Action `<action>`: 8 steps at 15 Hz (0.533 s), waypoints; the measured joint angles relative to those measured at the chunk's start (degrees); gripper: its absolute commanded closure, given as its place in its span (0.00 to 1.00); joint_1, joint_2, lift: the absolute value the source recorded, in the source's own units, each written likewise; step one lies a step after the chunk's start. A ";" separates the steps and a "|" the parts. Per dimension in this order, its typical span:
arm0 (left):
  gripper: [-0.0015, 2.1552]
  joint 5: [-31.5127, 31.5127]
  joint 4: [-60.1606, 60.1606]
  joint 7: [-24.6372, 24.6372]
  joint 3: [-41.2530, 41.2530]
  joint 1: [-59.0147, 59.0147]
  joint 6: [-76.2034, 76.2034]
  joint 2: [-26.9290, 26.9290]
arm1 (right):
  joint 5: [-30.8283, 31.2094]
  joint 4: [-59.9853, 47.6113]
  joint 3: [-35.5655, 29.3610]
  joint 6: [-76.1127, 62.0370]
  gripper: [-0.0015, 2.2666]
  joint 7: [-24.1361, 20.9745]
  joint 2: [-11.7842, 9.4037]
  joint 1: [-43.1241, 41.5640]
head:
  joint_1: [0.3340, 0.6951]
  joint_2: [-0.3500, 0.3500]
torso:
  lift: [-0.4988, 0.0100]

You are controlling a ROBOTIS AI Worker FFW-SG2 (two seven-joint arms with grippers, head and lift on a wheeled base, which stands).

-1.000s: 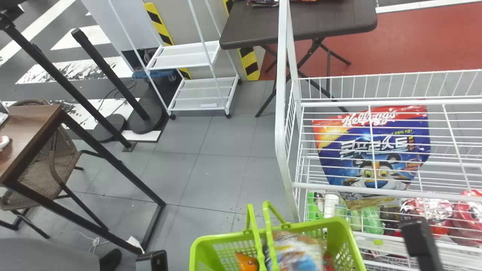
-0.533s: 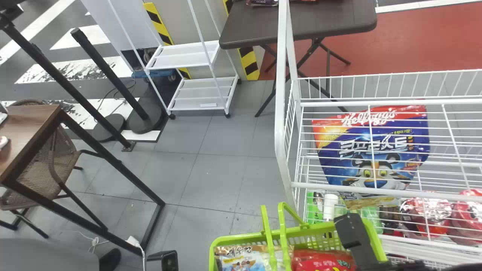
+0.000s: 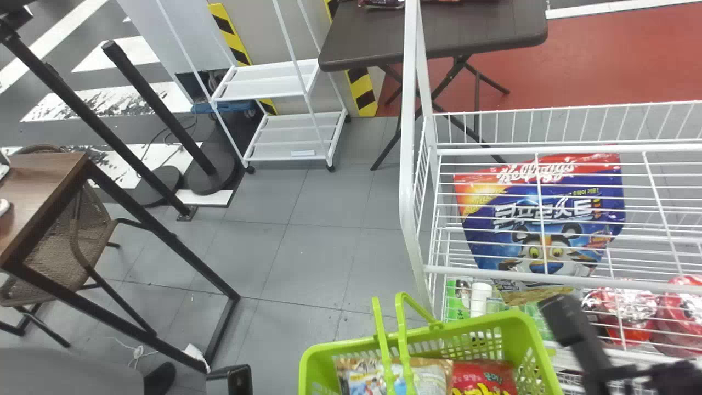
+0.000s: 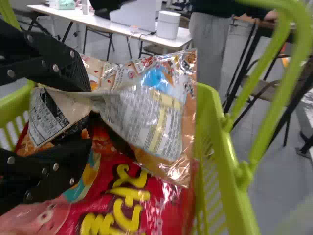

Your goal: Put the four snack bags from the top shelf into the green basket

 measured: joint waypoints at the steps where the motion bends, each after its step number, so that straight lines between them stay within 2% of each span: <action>1: 1.00 0.11 0.00 0.00 0.03 0.00 0.00 0.00 | -0.71 -1.84 -3.61 0.35 0.02 0.64 -0.32 0.63 | 1.00 1.00 | 0.97; 3: 1.00 0.24 -0.01 0.00 0.05 0.05 0.00 0.00 | -1.08 -5.93 -11.50 0.52 0.02 0.83 -0.88 2.42 | 1.00 1.00 | 0.97; 8: 1.00 0.74 -0.03 0.00 0.10 0.32 0.00 0.00 | 0.73 -10.25 -29.81 0.56 0.02 0.46 -0.95 1.78 | 1.00 0.52 | 0.97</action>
